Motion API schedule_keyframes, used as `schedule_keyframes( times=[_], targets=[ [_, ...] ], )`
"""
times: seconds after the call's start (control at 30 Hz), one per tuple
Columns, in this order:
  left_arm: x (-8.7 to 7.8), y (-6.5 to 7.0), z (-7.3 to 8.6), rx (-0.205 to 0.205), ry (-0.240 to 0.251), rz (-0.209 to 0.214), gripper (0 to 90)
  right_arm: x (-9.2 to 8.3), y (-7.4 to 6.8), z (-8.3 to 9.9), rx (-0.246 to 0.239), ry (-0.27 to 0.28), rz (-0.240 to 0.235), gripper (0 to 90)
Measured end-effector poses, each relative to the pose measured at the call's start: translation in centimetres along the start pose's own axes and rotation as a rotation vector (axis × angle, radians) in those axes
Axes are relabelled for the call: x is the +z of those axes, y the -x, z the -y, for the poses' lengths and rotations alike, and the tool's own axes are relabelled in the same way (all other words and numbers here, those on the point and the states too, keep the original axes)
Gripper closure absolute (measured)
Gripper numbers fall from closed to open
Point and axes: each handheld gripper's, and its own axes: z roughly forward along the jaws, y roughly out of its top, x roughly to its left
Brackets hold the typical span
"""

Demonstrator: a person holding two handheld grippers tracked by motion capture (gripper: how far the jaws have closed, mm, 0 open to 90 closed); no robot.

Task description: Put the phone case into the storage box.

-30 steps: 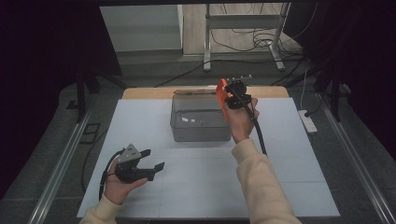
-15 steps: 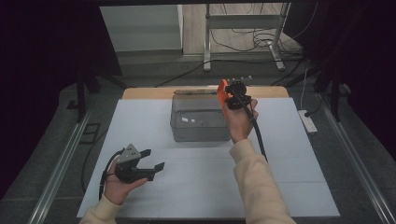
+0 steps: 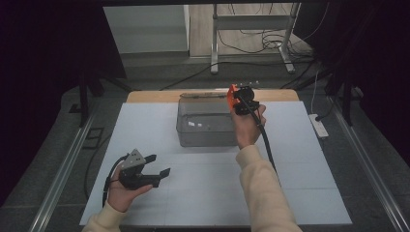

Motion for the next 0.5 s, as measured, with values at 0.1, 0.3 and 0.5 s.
schedule_keyframes(
  times=[0.1, 0.3, 0.5],
  targets=[
    [0.0, 0.0, 0.0, 0.0, 0.0, 0.0, 22.7, 0.3, -0.1, 0.2, -0.002, -0.005, 0.007, 81.5],
    [0.0, 0.0, 0.0, 0.0, -0.002, 0.0, 22.8, 0.9, 0.0, 0.6, 0.004, -0.015, 0.012, 81.4],
    [0.0, 0.0, 0.0, 0.001, -0.003, -0.001, 22.9, 1.2, -0.1, 0.9, -0.002, -0.019, 0.009, 81.4]
  ],
)
